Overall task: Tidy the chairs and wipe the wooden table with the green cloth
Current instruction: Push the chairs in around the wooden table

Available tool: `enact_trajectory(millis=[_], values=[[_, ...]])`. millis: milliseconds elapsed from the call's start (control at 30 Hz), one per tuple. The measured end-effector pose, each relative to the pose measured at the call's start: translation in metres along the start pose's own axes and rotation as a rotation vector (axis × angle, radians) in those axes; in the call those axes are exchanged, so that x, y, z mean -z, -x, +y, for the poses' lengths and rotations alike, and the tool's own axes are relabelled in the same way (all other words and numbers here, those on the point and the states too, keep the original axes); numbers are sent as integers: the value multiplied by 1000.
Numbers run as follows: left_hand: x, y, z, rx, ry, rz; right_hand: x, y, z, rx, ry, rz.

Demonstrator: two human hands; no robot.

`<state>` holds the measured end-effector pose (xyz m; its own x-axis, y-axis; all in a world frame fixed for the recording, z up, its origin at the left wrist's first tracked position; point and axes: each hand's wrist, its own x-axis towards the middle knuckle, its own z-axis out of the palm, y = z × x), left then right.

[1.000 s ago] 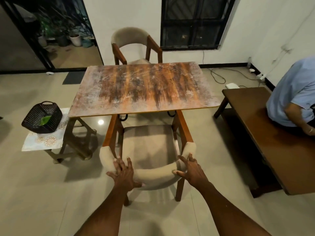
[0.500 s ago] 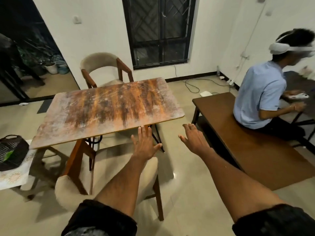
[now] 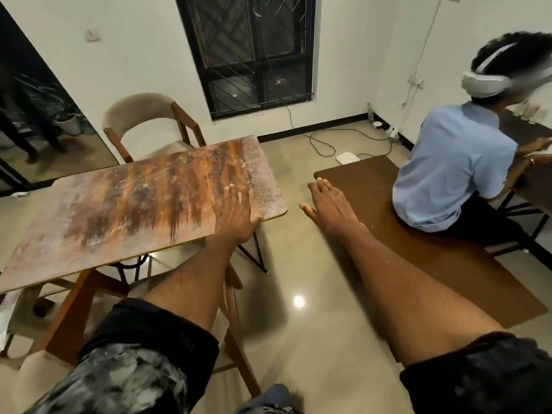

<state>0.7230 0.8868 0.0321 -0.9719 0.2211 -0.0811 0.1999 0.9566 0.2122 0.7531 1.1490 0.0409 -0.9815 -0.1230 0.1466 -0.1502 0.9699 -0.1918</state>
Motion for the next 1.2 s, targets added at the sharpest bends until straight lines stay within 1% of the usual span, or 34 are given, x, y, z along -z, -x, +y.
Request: enact_trajectory(millis=[167,300,367,467,533,600,800,1033,1133,1200], values=[[-10,-48,17,64,-76,-62,-14,-50,33,24,-22,-19],[-18,-99,28,57,-11,-71,-18,-92,56,26,3,-43],[-16,-132,36,57,19,-52,-17,-118,67,40,15,-60],[-10,-179,53,37,31,13,-14,-155,86,68,16,-32],[-3,-202,68,48,71,29,-13,-176,102,91,11,-21],[-1,-221,80,45,57,57,-14,-193,119,108,28,-22],[-6,-293,102,73,62,64,-26,-261,172,139,37,-50],[0,-385,130,202,55,87,-24,-370,234,245,15,-54],[6,-413,131,237,39,122,-24,-414,243,310,3,-60],[9,-431,128,280,68,117,-26,-440,243,357,-10,-81]])
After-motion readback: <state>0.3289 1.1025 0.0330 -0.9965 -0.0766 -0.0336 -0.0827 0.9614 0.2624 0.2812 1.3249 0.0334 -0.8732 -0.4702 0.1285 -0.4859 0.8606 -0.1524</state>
